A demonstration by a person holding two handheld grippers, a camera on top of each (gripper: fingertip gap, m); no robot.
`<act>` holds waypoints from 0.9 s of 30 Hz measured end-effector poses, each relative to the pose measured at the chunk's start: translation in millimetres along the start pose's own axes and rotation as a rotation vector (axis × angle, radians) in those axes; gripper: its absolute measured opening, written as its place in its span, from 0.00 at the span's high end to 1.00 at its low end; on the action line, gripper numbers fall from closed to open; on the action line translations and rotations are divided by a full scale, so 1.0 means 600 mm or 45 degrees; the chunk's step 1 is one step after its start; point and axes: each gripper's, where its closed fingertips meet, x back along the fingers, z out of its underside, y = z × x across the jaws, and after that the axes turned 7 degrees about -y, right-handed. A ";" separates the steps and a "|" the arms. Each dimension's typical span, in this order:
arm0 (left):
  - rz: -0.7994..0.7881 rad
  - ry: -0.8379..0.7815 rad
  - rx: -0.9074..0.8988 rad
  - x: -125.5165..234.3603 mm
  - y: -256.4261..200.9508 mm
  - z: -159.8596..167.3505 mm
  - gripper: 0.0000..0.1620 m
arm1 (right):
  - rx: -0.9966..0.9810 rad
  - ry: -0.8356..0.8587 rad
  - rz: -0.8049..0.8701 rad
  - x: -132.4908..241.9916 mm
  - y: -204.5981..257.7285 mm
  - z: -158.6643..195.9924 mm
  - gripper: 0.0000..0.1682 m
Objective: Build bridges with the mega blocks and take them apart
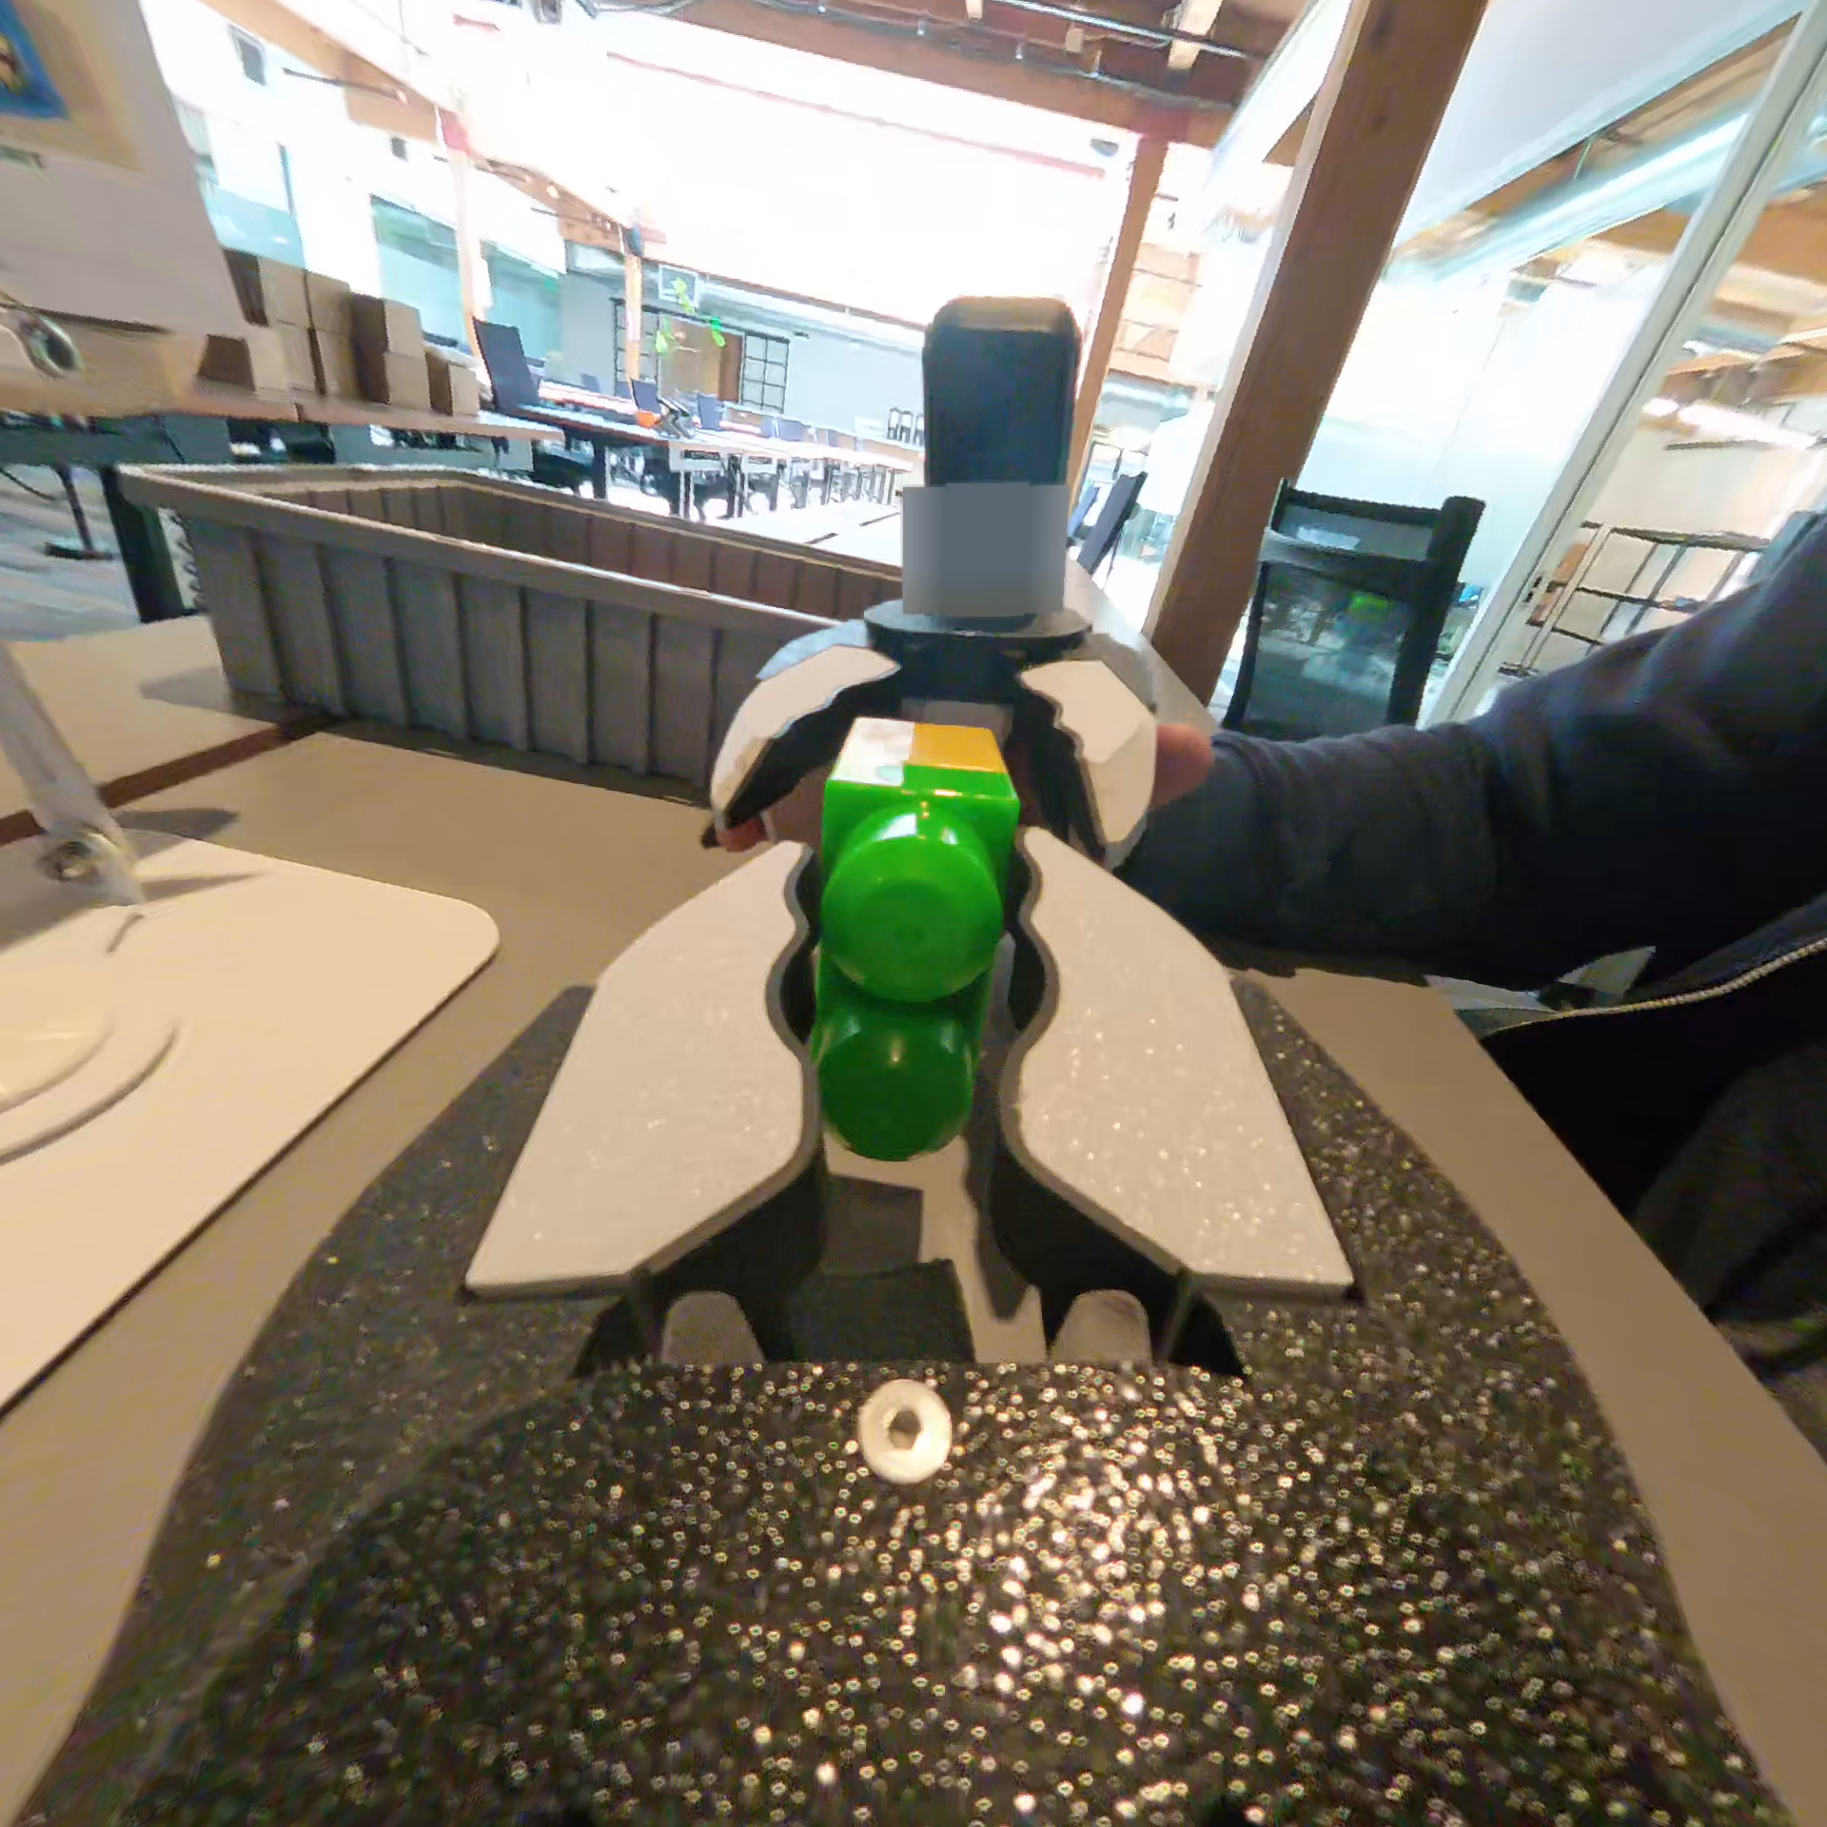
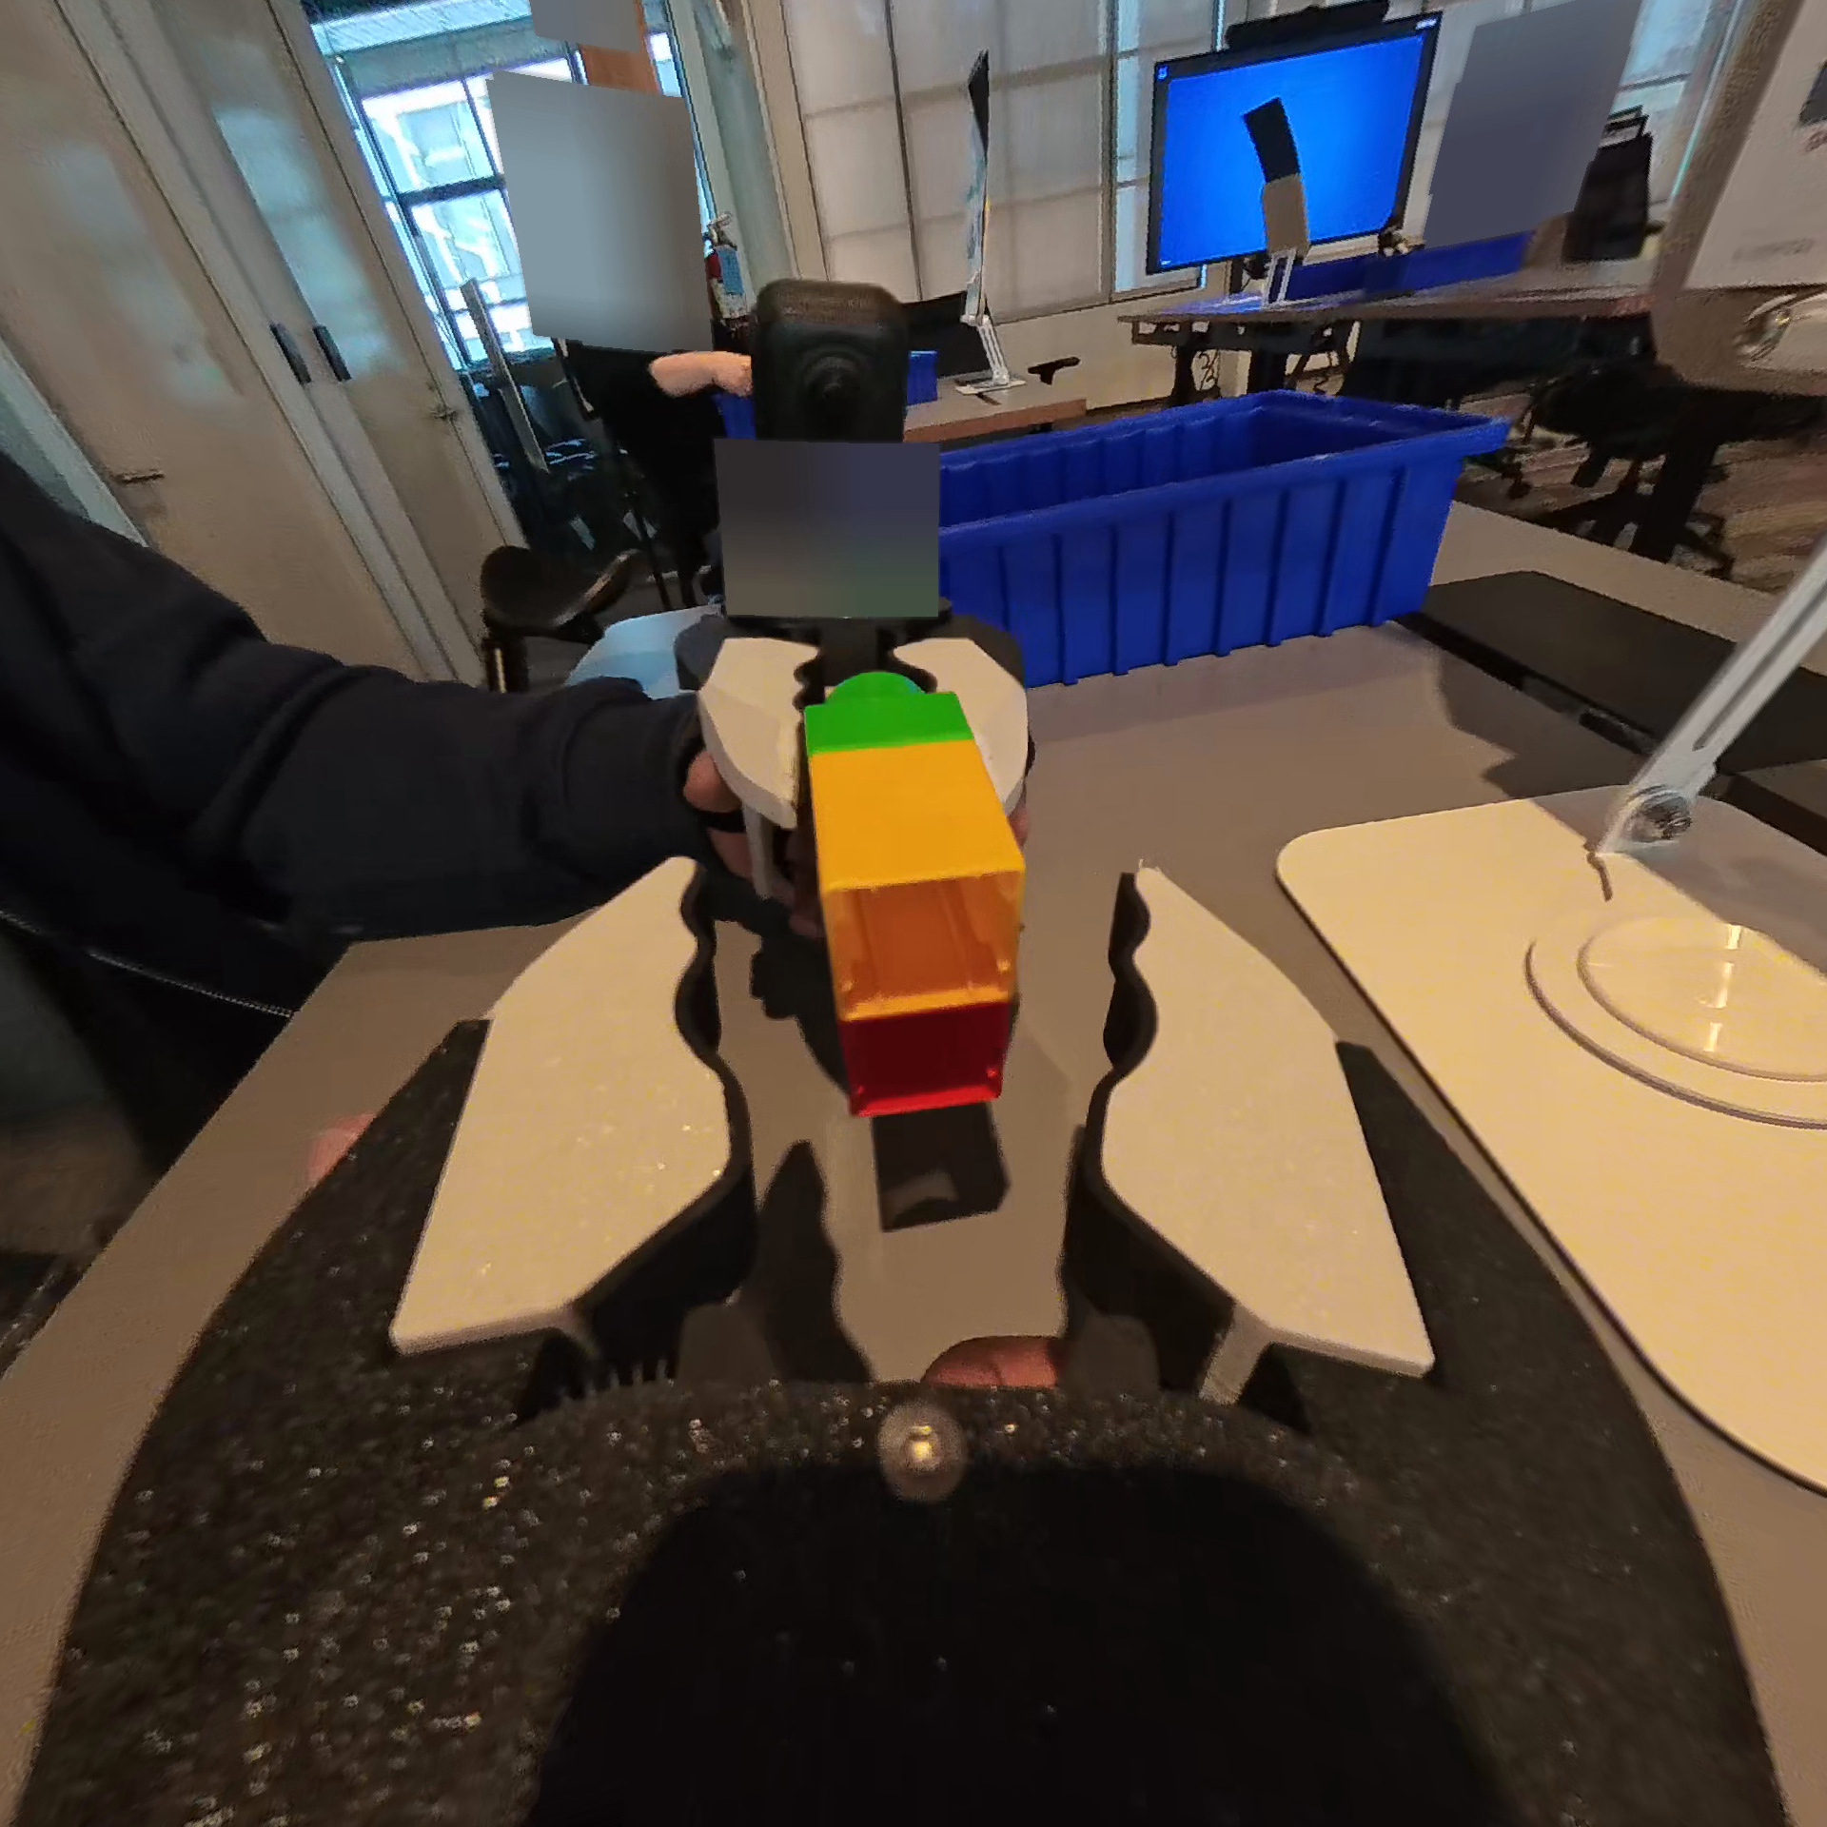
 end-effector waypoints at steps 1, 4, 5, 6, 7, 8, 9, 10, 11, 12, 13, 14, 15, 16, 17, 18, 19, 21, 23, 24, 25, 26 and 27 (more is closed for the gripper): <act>0.013 0.008 0.000 -0.001 -0.007 0.003 0.78 | 0.008 0.010 0.003 -0.003 0.004 0.005 0.55; 0.034 0.035 0.006 -0.005 -0.018 0.009 0.78 | 0.041 0.007 0.006 -0.007 0.010 0.008 0.62; 0.031 0.036 0.010 -0.006 -0.017 0.009 0.78 | 0.043 -0.003 0.000 -0.006 0.011 0.005 0.66; 0.029 0.029 0.023 -0.004 -0.015 0.008 0.78 | 0.043 -0.014 0.002 -0.003 0.009 0.003 0.68; 0.030 0.016 0.038 -0.003 -0.013 0.005 0.78 | 0.047 -0.031 0.007 0.000 0.007 -0.001 0.73; 0.027 0.007 0.051 -0.001 -0.011 0.003 0.78 | 0.050 -0.048 0.008 0.003 0.006 -0.004 0.76; 0.023 0.010 0.055 0.000 -0.009 0.003 0.78 | 0.049 -0.050 0.004 0.004 0.006 -0.005 0.78; 0.024 0.018 0.051 0.001 -0.009 0.005 0.78 | 0.046 -0.039 -0.001 0.004 0.006 -0.002 0.78; 0.024 0.023 0.046 0.001 -0.009 0.005 0.78 | 0.044 -0.030 -0.009 0.004 0.008 0.000 0.78; 0.028 0.025 0.049 0.000 -0.009 0.006 0.78 | 0.044 -0.028 -0.013 0.003 0.009 0.001 0.78; 0.030 0.028 0.054 0.000 -0.009 0.006 0.78 | 0.043 -0.026 -0.013 0.003 0.009 0.002 0.78; 0.029 0.036 0.060 0.000 -0.009 0.008 0.78 | 0.042 -0.019 -0.011 0.002 0.008 0.004 0.78; 0.027 0.041 0.061 0.000 -0.008 0.008 0.78 | 0.040 -0.015 -0.010 0.002 0.007 0.005 0.78; 0.024 0.048 0.057 0.000 -0.007 0.010 0.78 | 0.034 -0.011 -0.011 0.002 0.007 0.006 0.78; 0.018 0.057 0.044 0.000 -0.006 0.011 0.78 | 0.023 -0.001 -0.012 0.002 0.006 0.008 0.78; 0.009 0.069 0.028 0.001 -0.005 0.012 0.78 | 0.011 0.011 -0.013 0.002 0.005 0.011 0.78; 0.003 0.078 0.014 0.002 -0.003 0.013 0.79 | -0.004 0.024 -0.014 0.001 0.004 0.013 0.78; 0.001 0.092 -0.020 0.005 -0.001 0.014 0.79 | -0.048 0.045 -0.019 -0.002 0.004 0.016 0.78; -0.014 0.110 -0.072 0.010 0.003 0.014 0.79 | -0.124 0.064 -0.028 -0.005 0.004 0.020 0.79; -0.025 0.131 -0.112 0.012 0.005 0.016 0.79 | -0.169 0.072 -0.037 -0.005 0.004 0.022 0.79; -0.030 0.142 -0.138 0.014 0.006 0.016 0.79 | -0.189 0.079 -0.047 -0.006 0.004 0.024 0.79; -0.029 0.150 -0.141 0.014 0.005 0.017 0.79 | -0.176 0.086 -0.050 -0.006 0.005 0.027 0.79; -0.026 0.158 -0.135 0.015 0.005 0.019 0.79 | -0.141 0.093 -0.043 -0.006 0.005 0.027 0.79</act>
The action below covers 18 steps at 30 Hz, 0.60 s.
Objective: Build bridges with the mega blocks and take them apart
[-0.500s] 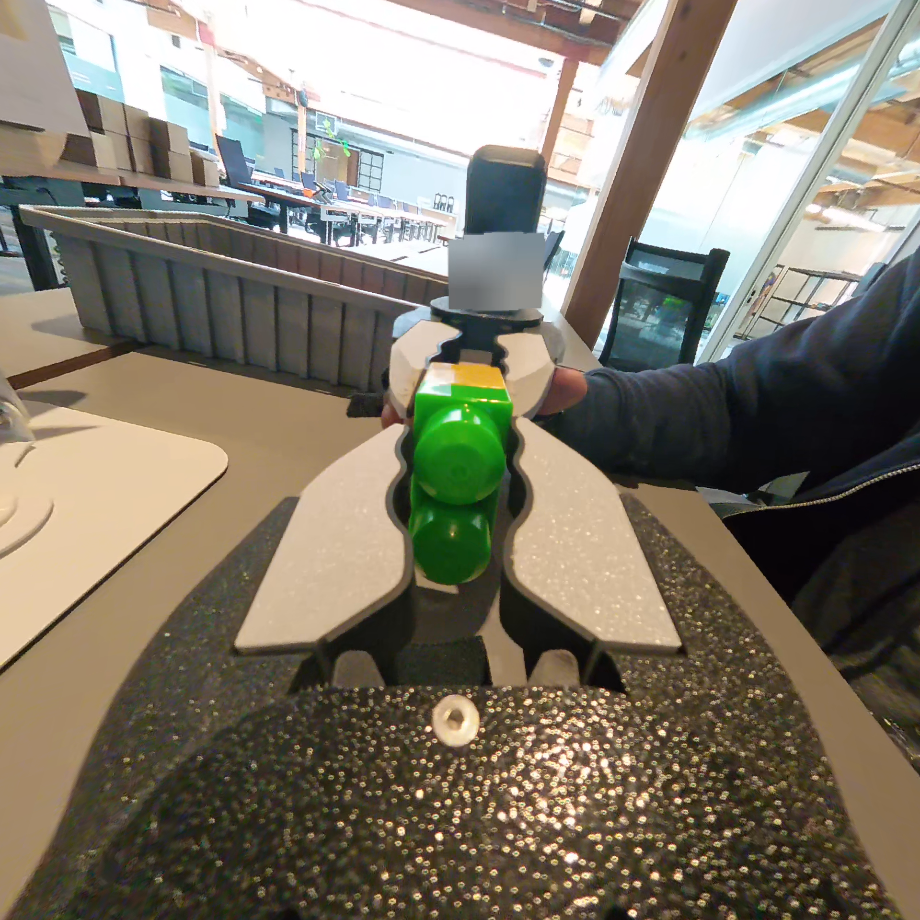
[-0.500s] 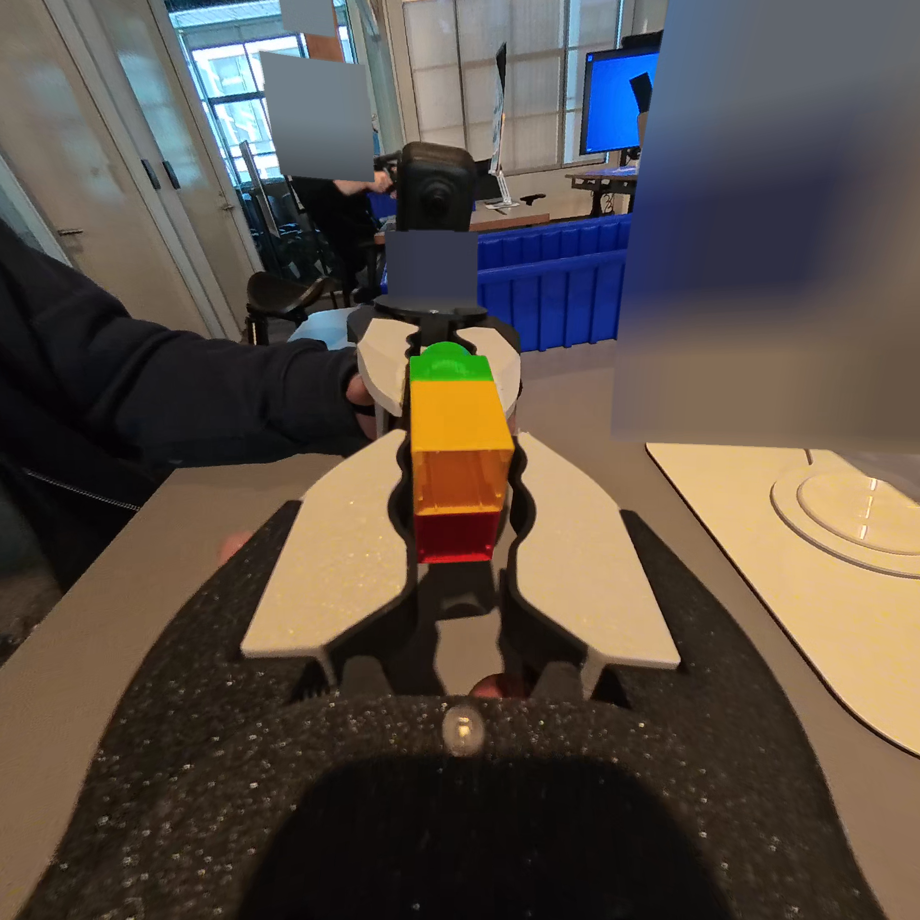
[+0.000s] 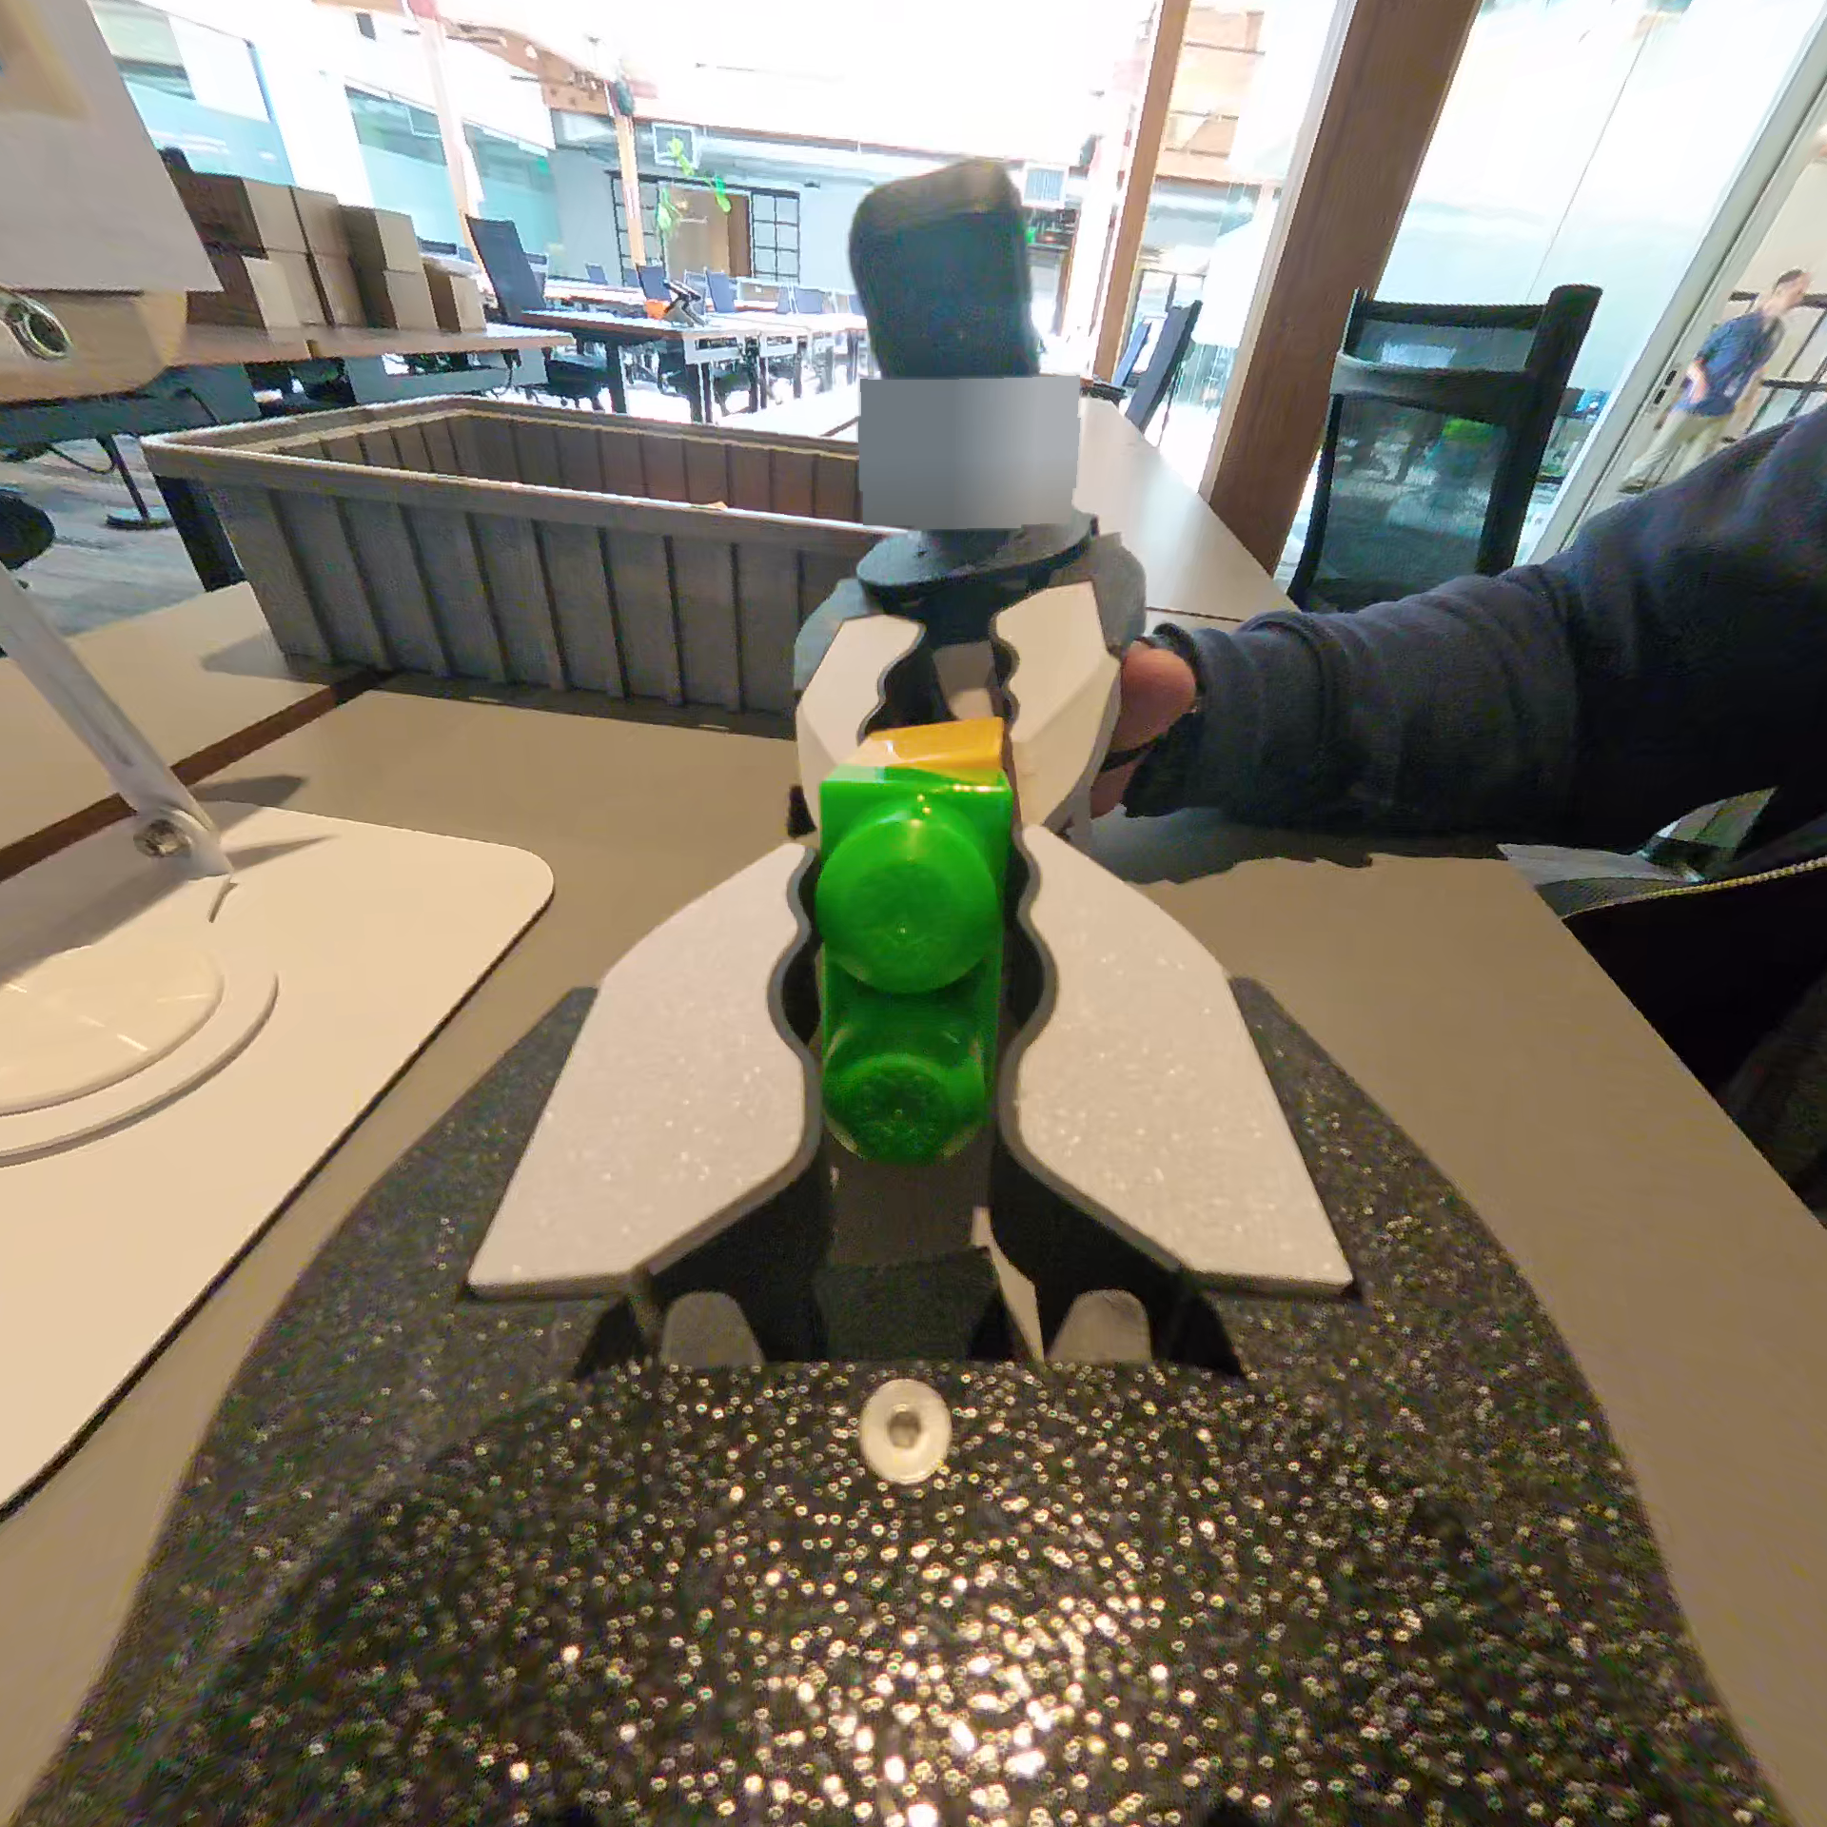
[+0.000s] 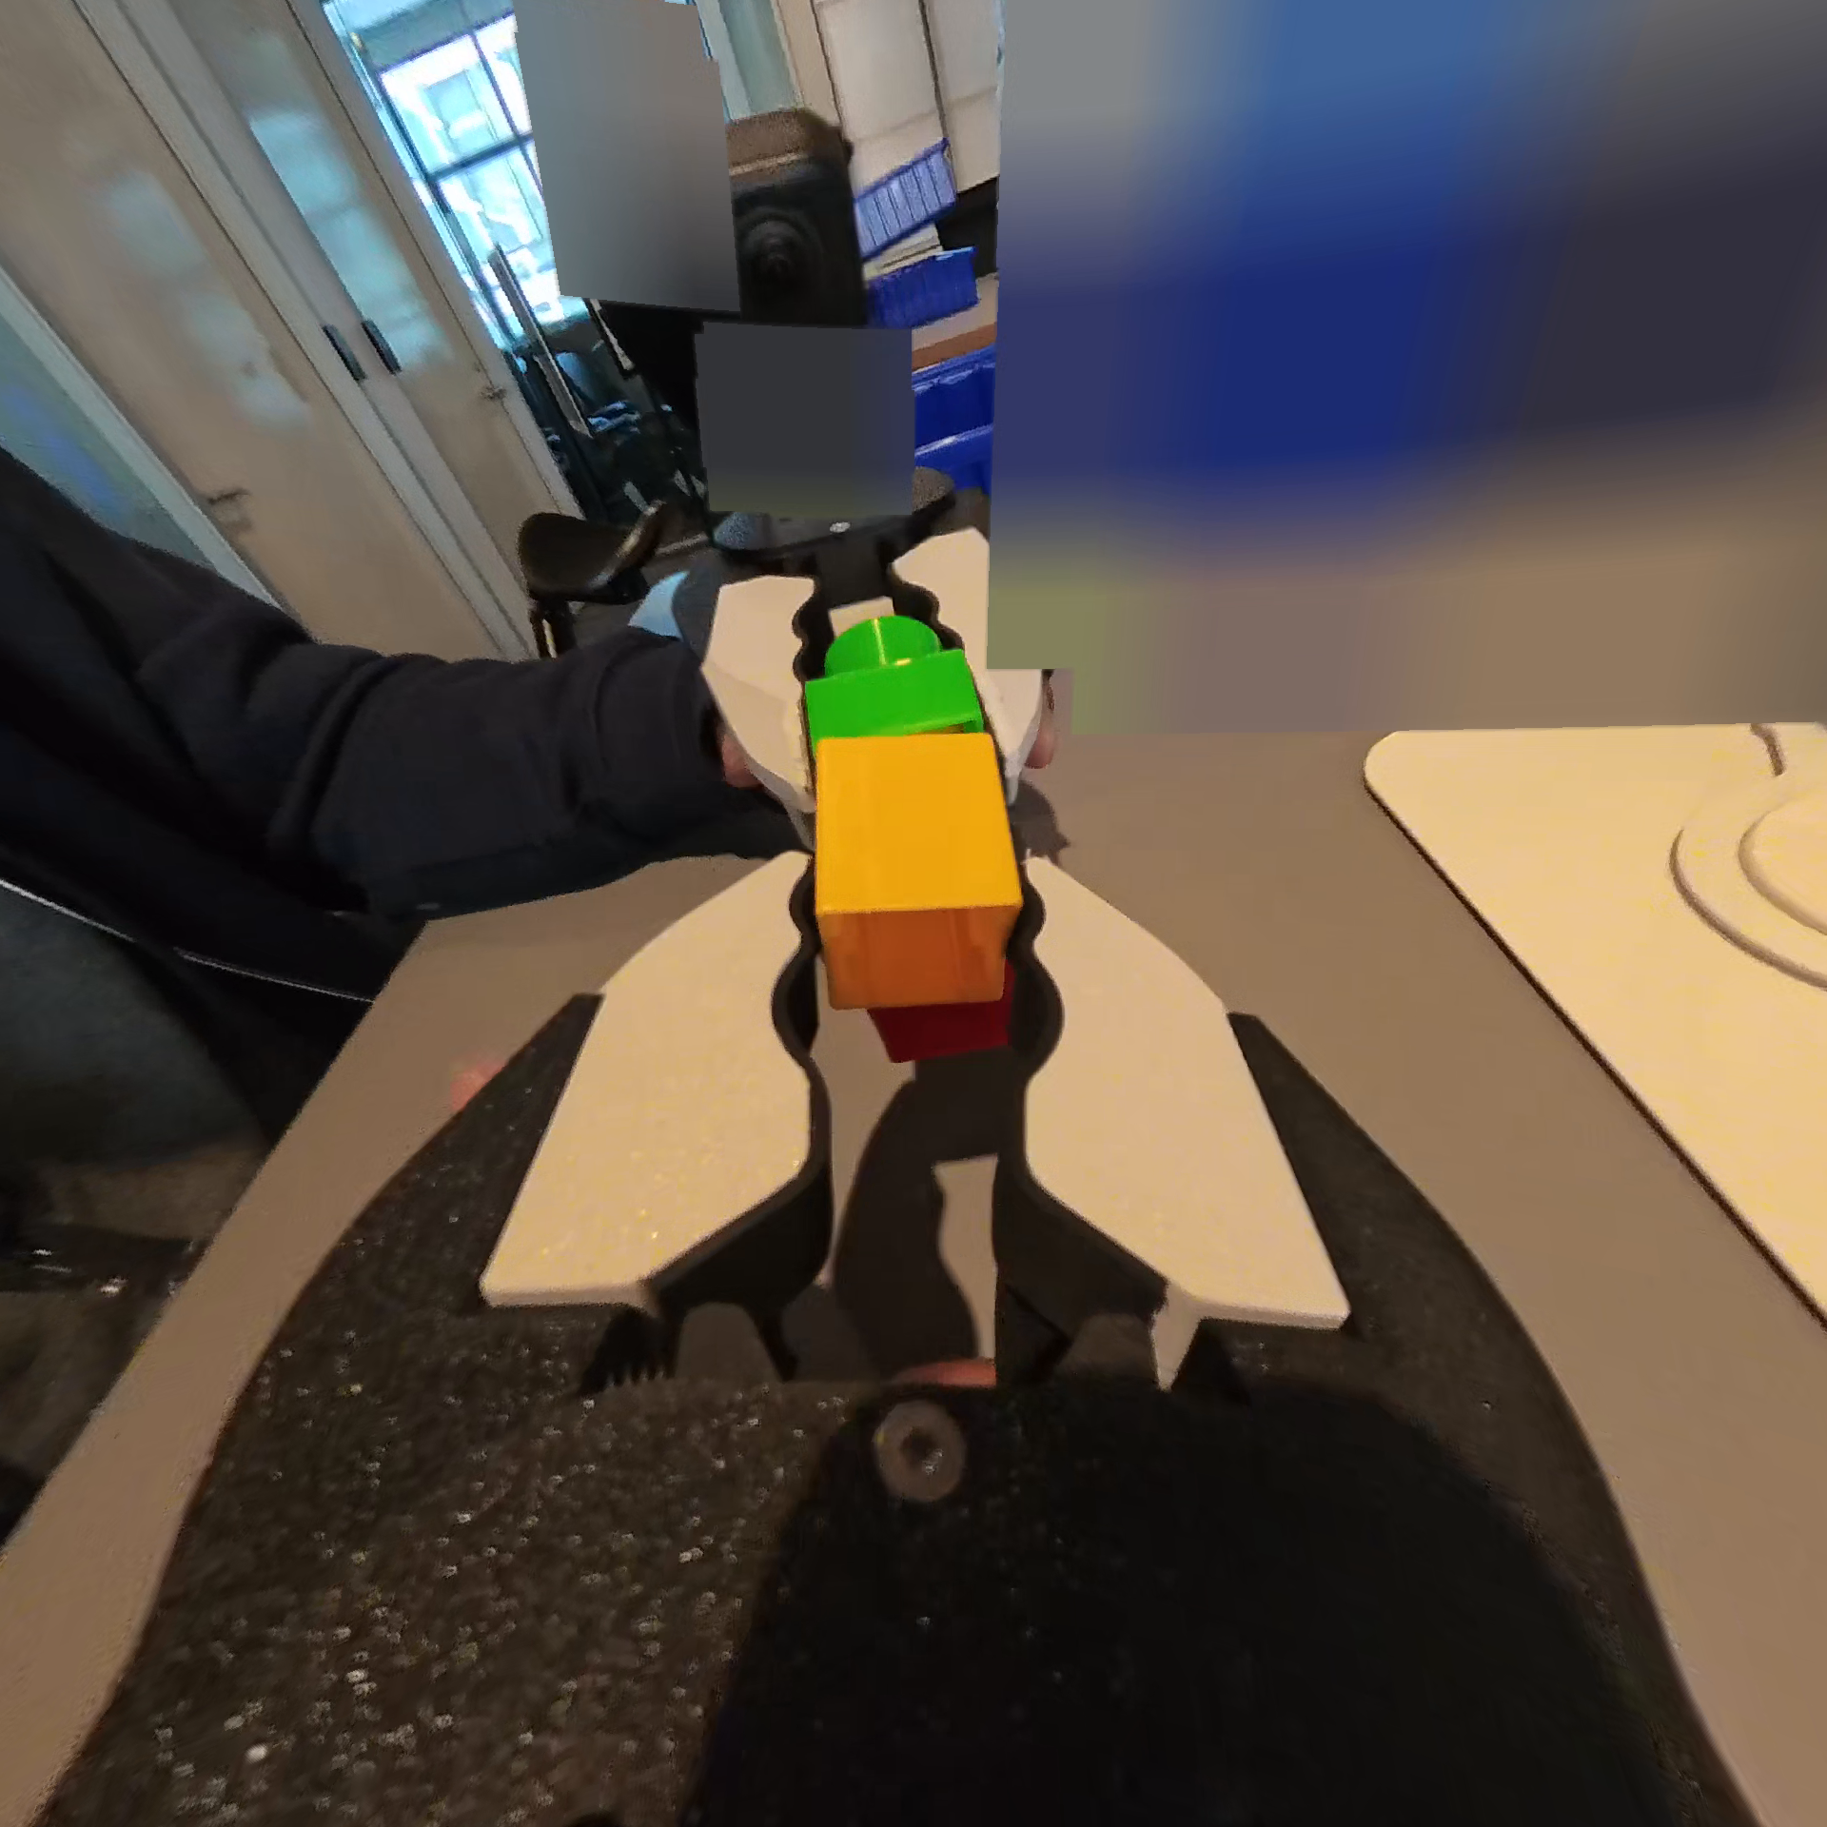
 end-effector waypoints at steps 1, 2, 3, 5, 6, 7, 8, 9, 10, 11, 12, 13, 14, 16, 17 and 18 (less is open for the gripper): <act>0.002 -0.004 0.010 -0.001 0.000 0.000 0.79 | 0.030 0.002 0.008 0.001 0.000 -0.001 0.79; 0.004 -0.015 0.029 -0.002 -0.001 -0.001 0.79 | 0.057 0.000 0.016 0.002 0.000 -0.003 0.79; 0.001 -0.020 0.046 -0.002 0.000 -0.002 0.79 | 0.095 0.001 0.032 0.002 -0.002 -0.004 0.79; 0.002 -0.015 0.088 -0.002 0.002 0.000 0.79 | 0.219 0.018 0.078 0.003 -0.004 -0.003 0.79; 0.006 -0.017 0.113 -0.001 0.003 0.000 0.79 | 0.272 0.029 0.100 0.004 -0.006 -0.003 0.79; 0.005 -0.021 0.133 0.000 0.005 0.000 0.79 | 0.312 0.036 0.120 0.005 -0.008 -0.003 0.79; 0.002 -0.036 0.143 0.003 0.007 -0.003 0.79 | 0.330 0.034 0.133 0.007 -0.009 -0.006 0.79; -0.001 -0.059 0.158 0.007 0.009 -0.008 0.79 | 0.333 0.026 0.144 0.012 -0.012 -0.009 0.79; -0.006 -0.082 0.167 0.011 0.013 -0.013 0.79 | 0.328 0.015 0.158 0.018 -0.017 -0.013 0.79; -0.016 -0.097 0.168 0.016 0.017 -0.018 0.79 | 0.318 0.004 0.165 0.024 -0.021 -0.017 0.79; -0.042 -0.097 0.149 0.021 0.023 -0.019 0.79 | 0.309 -0.004 0.169 0.029 -0.024 -0.019 0.79; -0.073 -0.091 0.129 0.024 0.030 -0.019 0.79 | 0.308 -0.008 0.173 0.033 -0.026 -0.020 0.79; -0.101 -0.087 0.125 0.028 0.036 -0.018 0.79 | 0.313 -0.012 0.175 0.034 -0.026 -0.022 0.79; -0.179 -0.086 0.118 0.031 0.054 -0.014 0.79 | 0.324 -0.031 0.169 0.030 -0.019 -0.030 0.79; -0.220 -0.086 0.127 0.031 0.063 -0.011 0.79 | 0.337 -0.036 0.159 0.024 -0.010 -0.034 0.79; -0.268 -0.092 0.141 0.033 0.073 -0.011 0.78 | 0.363 -0.029 0.146 0.016 0.001 -0.038 0.79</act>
